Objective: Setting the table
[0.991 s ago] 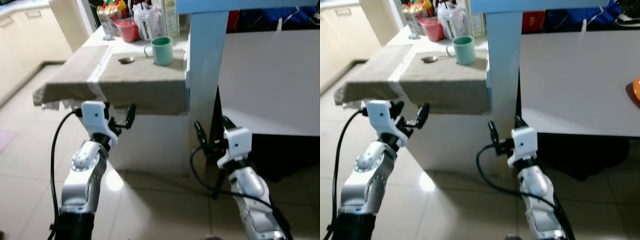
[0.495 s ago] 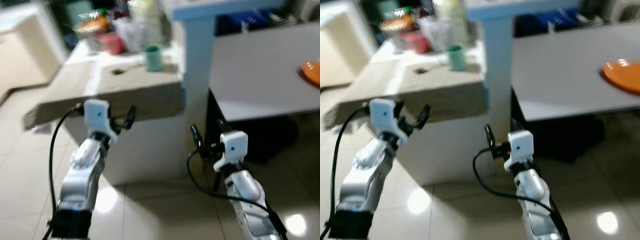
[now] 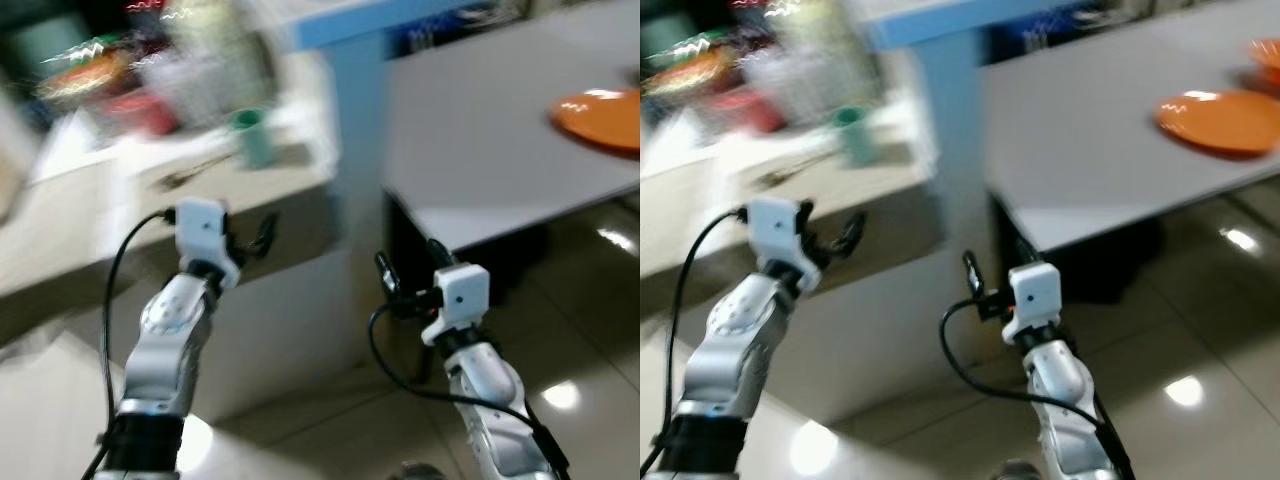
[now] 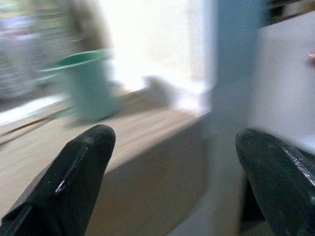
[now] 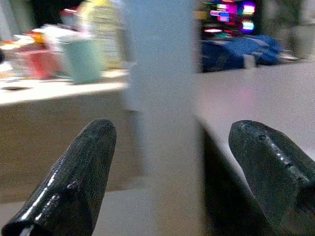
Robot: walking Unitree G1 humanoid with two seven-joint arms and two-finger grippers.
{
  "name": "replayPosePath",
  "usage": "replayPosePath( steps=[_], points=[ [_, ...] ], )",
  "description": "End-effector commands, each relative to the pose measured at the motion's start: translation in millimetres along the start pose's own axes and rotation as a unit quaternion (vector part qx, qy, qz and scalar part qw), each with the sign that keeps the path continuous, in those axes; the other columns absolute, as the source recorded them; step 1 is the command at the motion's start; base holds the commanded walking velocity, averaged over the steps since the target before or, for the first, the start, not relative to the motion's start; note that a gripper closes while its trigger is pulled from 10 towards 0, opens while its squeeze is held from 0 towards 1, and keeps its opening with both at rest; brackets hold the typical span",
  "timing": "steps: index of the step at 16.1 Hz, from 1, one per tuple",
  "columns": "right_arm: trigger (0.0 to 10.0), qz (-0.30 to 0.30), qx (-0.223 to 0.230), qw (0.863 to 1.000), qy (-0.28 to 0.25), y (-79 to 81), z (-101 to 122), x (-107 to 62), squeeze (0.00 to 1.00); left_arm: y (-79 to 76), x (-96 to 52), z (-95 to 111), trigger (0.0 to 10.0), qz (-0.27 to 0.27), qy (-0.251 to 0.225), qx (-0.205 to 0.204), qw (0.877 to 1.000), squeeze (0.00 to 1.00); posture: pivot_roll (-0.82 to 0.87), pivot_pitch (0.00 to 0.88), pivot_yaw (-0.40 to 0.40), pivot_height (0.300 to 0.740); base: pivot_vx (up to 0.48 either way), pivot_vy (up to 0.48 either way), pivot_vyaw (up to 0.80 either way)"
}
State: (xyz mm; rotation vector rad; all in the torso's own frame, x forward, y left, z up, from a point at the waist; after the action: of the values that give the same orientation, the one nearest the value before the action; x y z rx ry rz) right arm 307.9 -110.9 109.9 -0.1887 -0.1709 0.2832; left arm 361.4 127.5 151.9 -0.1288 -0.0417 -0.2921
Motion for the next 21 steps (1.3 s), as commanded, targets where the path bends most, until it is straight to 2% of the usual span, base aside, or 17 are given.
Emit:
replayPosePath(
  steps=[1,3,5,9,12,14,16,17,19,21],
  points=[
    [10.0,-0.005,-0.004,1.0,-0.005,-0.6,4,2.5,0.0,2.4,-1.7,3,10.0,-0.004,-0.005,0.008,1.0,0.0,-0.27,0.0,0.186,0.74,0.48,0.0,-0.61],
    [10.0,-0.005,-0.009,1.0,-0.007,-0.4,4,2.1,0.0,-1.2,0.0,8,10.0,-0.015,-0.011,0.016,1.0,0.0,-0.27,0.0,0.188,0.74,0.0,0.0,0.0],
    [10.0,-0.005,-0.009,1.0,-0.008,0.4,4,1.0,0.0,9.0,5.5,16,10.0,-0.009,-0.013,0.032,0.999,0.0,-0.27,0.0,0.189,0.74,0.0,0.0,0.0],
    [10.0,-0.009,-0.009,1.0,-0.01,-0.6,5,-1.4,0.0,15.1,12.0,33,10.0,-0.018,-0.012,0.034,0.999,0.0,-0.28,0.0,0.2,0.74,0.0,0.0,0.0],
    [10.0,-0.012,-0.01,1.0,-0.009,-4.5,6,-6.2,0.0,40.3,32.5,59,10.0,-0.018,-0.014,0.06,0.998,0.0,-0.27,0.0,0.208,0.74,0.0,0.0,0.0],
    [10.0,-0.015,-0.009,1.0,-0.004,-4.9,5,-13.0,0.0,46.7,46.6,68,10.0,-0.02,-0.011,0.072,0.997,0.0,-0.28,0.02,0.217,0.74,0.0,0.0,0.0],
    [10.0,-0.015,-0.008,1.0,0.003,-1.6,5,-24.3,0.0,43.5,65.5,73,10.0,-0.03,-0.002,0.076,0.997,0.0,-0.29,0.058,0.226,0.74,0.0,0.0,0.0],
    [10.0,-0.015,-0.008,1.0,0.003,-1.6,5,-24.3,0.0,43.5,65.5,73,10.0,-0.03,-0.002,0.076,0.997,0.0,-0.29,0.058,0.226,0.74,0.0,0.0,0.0],
    [10.0,-0.024,-0.016,0.999,0.016,-5.5,7,-40.6,0.0,38.2,84.2,58,10.0,-0.044,0.04,0.076,0.995,0.0,-0.35,0.109,0.238,0.74,0.0,0.0,0.0],
    [10.0,-0.035,-0.026,0.999,0.026,-10.4,9,-52.3,0.0,40.5,92.1,56,10.0,-0.034,0.049,0.072,0.996,0.0,-0.38,0.119,0.24,0.74,0.0,0.0,0.0]
  ],
)
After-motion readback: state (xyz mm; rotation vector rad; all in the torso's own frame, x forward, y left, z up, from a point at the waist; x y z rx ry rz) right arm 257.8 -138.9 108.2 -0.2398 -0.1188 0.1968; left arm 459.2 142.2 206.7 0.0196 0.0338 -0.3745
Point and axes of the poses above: a point about 5 cm out from each wrist's last joint towards the gripper, its own x axis pointing out of the wrist towards the gripper, its own z axis along the axis of the wrist's last joint, y = z × x, the point moved 6 cm from there along x, pointing out of the wrist towards the gripper, and after that the axes turned 7 degrees about -x, right-handed, at the moved point
